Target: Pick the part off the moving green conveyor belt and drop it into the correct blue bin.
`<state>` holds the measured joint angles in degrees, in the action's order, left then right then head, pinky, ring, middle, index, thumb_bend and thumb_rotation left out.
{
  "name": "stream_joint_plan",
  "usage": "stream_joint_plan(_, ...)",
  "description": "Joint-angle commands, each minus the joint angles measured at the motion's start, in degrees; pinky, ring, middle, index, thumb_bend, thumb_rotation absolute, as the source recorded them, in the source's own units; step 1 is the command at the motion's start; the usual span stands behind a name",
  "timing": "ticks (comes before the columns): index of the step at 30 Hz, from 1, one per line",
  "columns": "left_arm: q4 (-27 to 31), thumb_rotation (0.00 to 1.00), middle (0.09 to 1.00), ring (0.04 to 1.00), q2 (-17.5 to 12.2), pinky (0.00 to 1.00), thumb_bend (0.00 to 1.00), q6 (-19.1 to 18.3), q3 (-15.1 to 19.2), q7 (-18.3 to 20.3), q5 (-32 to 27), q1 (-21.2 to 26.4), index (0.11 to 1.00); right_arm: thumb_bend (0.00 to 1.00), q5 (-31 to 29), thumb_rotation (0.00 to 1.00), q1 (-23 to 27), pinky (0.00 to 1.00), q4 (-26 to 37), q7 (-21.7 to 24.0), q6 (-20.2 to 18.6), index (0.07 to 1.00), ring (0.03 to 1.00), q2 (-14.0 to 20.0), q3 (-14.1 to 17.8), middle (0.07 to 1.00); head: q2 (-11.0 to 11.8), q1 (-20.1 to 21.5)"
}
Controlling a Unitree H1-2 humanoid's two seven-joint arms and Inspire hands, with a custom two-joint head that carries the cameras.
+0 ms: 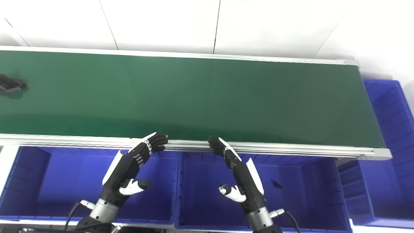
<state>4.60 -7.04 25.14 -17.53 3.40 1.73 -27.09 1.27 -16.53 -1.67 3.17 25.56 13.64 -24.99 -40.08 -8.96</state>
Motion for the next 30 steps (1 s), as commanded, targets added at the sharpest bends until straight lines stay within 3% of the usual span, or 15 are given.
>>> stream_joint_plan(1, 1.66, 0.72, 0.860, 0.861, -0.22, 0.84, 0.88, 1.79, 0.13, 0.54, -0.98, -0.24, 0.850, 0.92, -0.12, 0.89, 0.00, 0.84, 2.31, 0.80, 1.37, 0.888, 0.869, -0.57, 0.42, 0.876, -0.02, -0.03)
stream_joint_plan(30, 1.38, 0.71, 0.846, 0.840, -0.13, 0.81, 0.87, 1.79, 0.55, 0.10, -0.91, -0.10, 0.832, 0.92, 0.11, 0.90, -0.77, 0.85, 3.14, 3.00, 1.37, 0.888, 0.877, -2.62, 2.14, 0.881, 0.09, 0.15)
